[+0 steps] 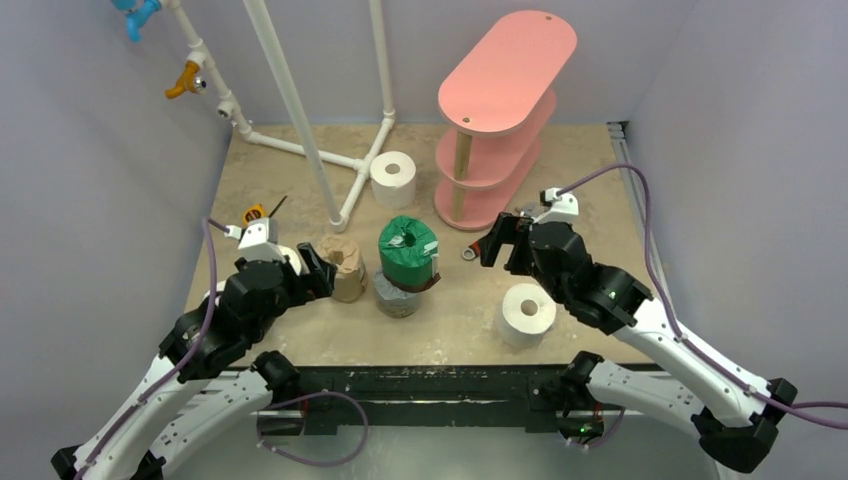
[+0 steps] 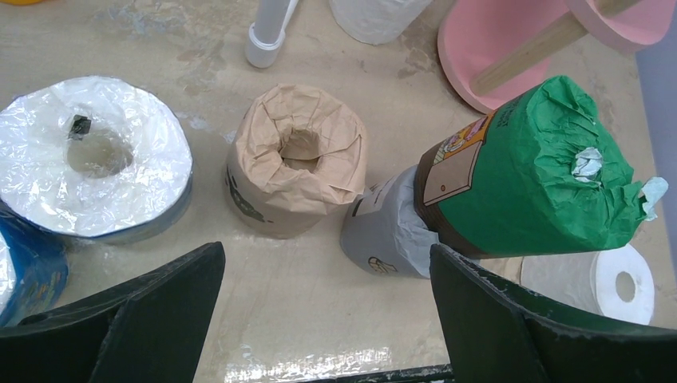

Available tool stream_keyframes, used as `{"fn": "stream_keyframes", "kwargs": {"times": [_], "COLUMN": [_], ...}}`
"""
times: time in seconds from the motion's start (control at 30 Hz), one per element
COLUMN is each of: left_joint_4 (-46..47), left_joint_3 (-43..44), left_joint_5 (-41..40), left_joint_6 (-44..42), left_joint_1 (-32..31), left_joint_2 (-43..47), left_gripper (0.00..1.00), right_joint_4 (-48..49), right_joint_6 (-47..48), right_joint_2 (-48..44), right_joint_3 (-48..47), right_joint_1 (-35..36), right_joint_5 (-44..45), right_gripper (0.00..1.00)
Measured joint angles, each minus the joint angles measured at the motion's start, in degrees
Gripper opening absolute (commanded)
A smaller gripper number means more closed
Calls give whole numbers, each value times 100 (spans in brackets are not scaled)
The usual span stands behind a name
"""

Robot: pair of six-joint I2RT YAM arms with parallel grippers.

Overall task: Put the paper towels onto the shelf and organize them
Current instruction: Move the paper towel to the center of the board.

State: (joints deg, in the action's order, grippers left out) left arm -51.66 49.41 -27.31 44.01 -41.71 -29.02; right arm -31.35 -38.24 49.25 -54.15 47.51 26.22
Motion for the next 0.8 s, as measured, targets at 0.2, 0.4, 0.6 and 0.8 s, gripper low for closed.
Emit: {"fn": "stream_keyframes", "kwargs": {"times": [0.2,0.4,0.6,0.8], "left_joint_4": [17,151,297,402], "left_joint_3": [-219,-487,-669,-807], "left_joint_5": [-20,26,170,243], "left_joint_6": [98,240,385,599], "left_joint_1": [0,0,0,0], "left_joint_2": [9,-33,-111,-140], "left_gripper": [100,100,99,99], "right_joint_4": [-1220,-2024,-2518,-2848], "right_joint_6": [-739,-1582,-2247,-2741], "right_joint_2": [-398,-977,-1121,-1340], "right_joint_3": [-81,245,612,957], "right_joint_1": [-227,-369,-407,-407], "right_joint_5": [160,225,118,46], "right_gripper": [98,95,93,91]}}
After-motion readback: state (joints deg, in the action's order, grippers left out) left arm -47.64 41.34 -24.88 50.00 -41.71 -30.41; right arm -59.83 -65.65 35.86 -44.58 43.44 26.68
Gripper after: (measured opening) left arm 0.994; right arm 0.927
